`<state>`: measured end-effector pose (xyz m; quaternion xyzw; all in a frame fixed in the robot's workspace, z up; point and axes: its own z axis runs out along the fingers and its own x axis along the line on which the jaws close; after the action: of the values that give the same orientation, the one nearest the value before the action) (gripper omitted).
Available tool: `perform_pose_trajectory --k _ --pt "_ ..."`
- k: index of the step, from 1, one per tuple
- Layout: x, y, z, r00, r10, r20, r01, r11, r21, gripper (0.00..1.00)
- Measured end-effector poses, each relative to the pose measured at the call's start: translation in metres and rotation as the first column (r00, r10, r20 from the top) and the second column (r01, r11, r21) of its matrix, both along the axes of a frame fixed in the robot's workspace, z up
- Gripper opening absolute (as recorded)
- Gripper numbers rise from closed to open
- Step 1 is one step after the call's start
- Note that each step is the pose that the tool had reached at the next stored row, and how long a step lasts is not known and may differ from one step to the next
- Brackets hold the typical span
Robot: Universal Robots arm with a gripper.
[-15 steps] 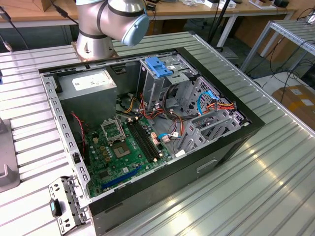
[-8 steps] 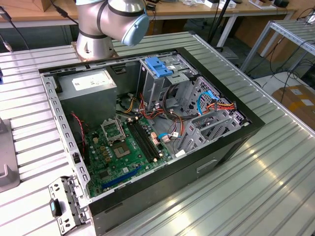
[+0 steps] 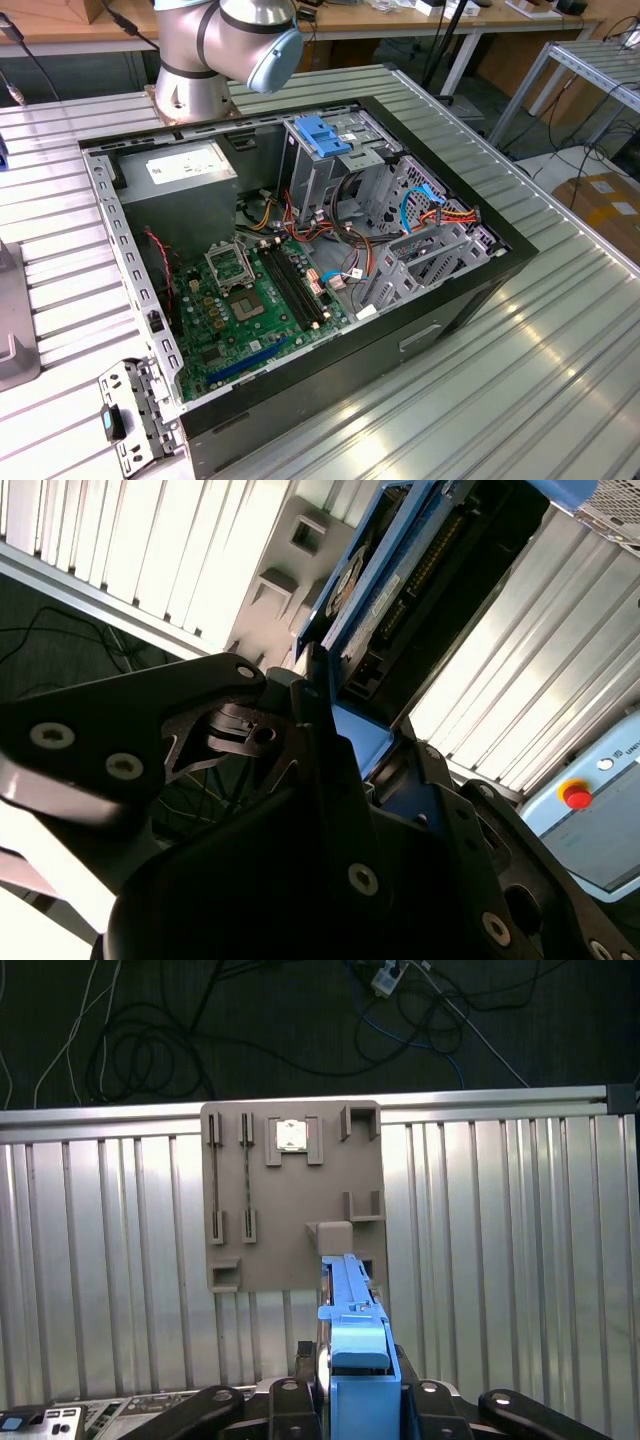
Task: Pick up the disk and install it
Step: 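Pick up the disk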
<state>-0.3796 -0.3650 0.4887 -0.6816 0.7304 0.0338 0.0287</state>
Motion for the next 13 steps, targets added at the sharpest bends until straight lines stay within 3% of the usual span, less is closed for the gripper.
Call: perform_pose_trajectory --k 13 --pt "0.0026 0.0 0.0 1.0 0.0 0.0 0.0 1.0 0.0 0.37"
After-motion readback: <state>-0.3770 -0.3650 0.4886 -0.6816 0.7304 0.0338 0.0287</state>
